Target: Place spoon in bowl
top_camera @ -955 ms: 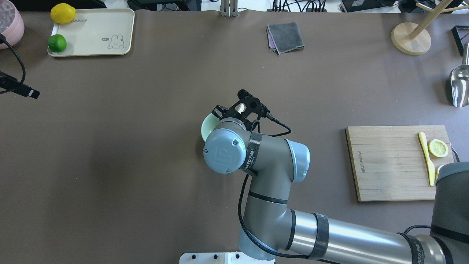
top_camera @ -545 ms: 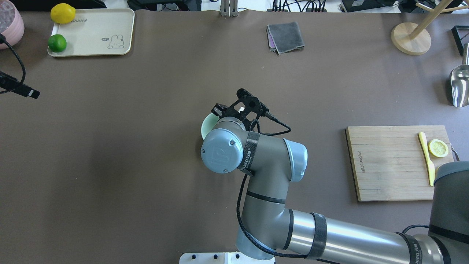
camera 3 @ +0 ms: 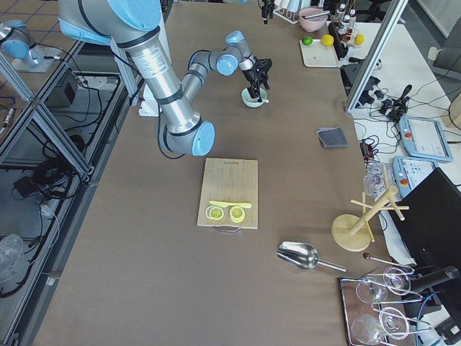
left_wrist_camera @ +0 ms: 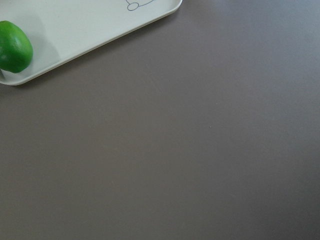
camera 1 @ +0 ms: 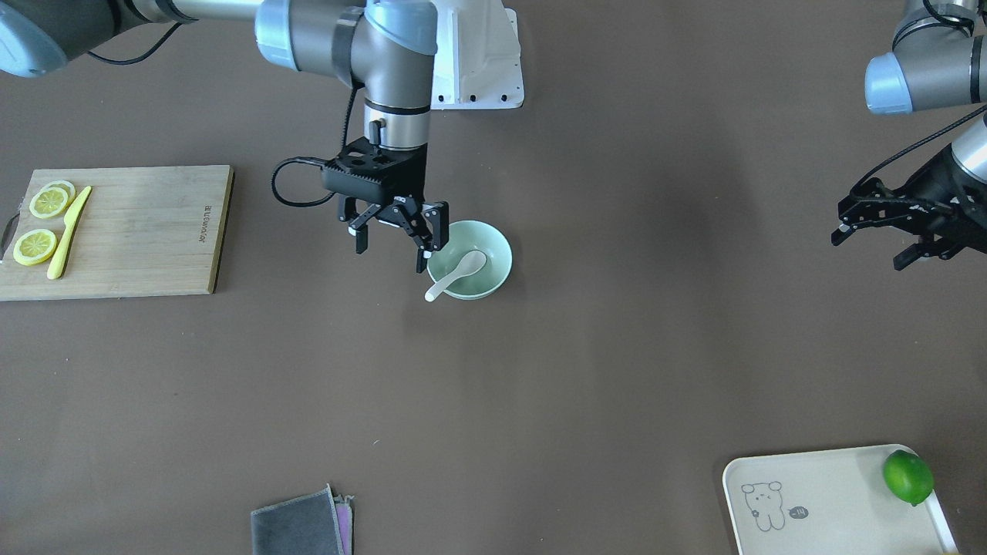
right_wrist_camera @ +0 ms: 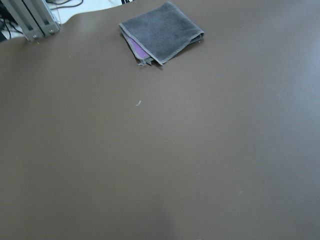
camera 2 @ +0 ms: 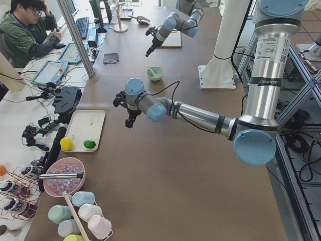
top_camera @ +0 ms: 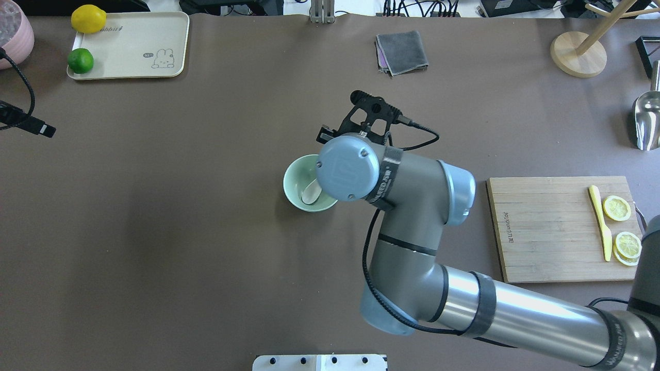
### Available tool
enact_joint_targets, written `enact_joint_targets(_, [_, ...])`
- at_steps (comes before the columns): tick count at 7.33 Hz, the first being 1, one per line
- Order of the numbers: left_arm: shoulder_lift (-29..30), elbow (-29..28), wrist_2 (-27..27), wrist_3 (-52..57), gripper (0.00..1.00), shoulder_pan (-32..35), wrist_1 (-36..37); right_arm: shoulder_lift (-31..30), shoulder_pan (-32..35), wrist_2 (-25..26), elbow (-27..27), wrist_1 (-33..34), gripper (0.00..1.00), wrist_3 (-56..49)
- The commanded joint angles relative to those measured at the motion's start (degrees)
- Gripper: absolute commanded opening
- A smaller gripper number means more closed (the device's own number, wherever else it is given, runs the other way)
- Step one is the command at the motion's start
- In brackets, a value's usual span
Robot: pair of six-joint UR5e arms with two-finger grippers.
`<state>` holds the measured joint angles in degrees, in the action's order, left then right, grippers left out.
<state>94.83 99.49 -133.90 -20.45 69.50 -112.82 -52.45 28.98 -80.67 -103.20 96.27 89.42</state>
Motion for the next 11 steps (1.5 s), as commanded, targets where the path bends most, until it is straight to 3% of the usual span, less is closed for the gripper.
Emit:
enact_joint_targets(1, [-0.6,-0.4,-7.5,-2.6,0.99,7.0,1.3,-13.7,9.9,-16.2,-14.3,-0.2,1.00,-22.2])
enact_joint_targets(2, [-0.5,-1.6,-11.5,-2.5,0.99,11.8,3.7,-16.9,15.5,-23.5,-15.7,-0.3,1.00,-30.3])
enact_joint_targets(4, [-1.7,-5.6,-7.9,-2.1,0.99,16.4,11.8,-22.6,28.3,-37.7,-15.9,-0.3,1.00,-46.4])
enact_joint_targets(5, [-2.1,-5.9,-4.3,4.6,0.99,19.3,10.4,-26.2,34.2,-42.2,-15.7,-0.2,1.00,-56.9])
enact_joint_targets(6, [-3.1,-6.4,-3.4,14.3,0.99,21.3,13.0,-30.6,38.5,-45.2,-15.6,-0.2,1.00,-65.4])
enact_joint_targets(7, [-3.1,-5.5,-2.6,21.2,0.99,21.4,20.4,-33.6,42.3,-46.1,-15.4,0.0,1.00,-71.4])
enact_joint_targets(8, [-3.1,-5.1,-2.4,23.9,0.99,21.5,25.4,-37.9,45.0,-46.3,-15.2,-0.1,1.00,-77.7])
enact_joint_targets(9, [-5.2,-4.9,-0.4,23.9,0.99,21.6,26.1,-40.9,48.0,-46.0,-13.0,-0.1,1.00,-83.5])
enact_joint_targets(10, [-6.0,-2.4,5.3,24.0,0.99,21.5,26.4,-43.5,51.7,-46.2,-9.9,-0.1,1.00,-90.7])
enact_joint_targets(11, [-6.2,-0.7,6.1,24.0,0.99,21.4,26.6,-44.7,55.8,-47.2,-6.1,-0.1,1.00,-98.6])
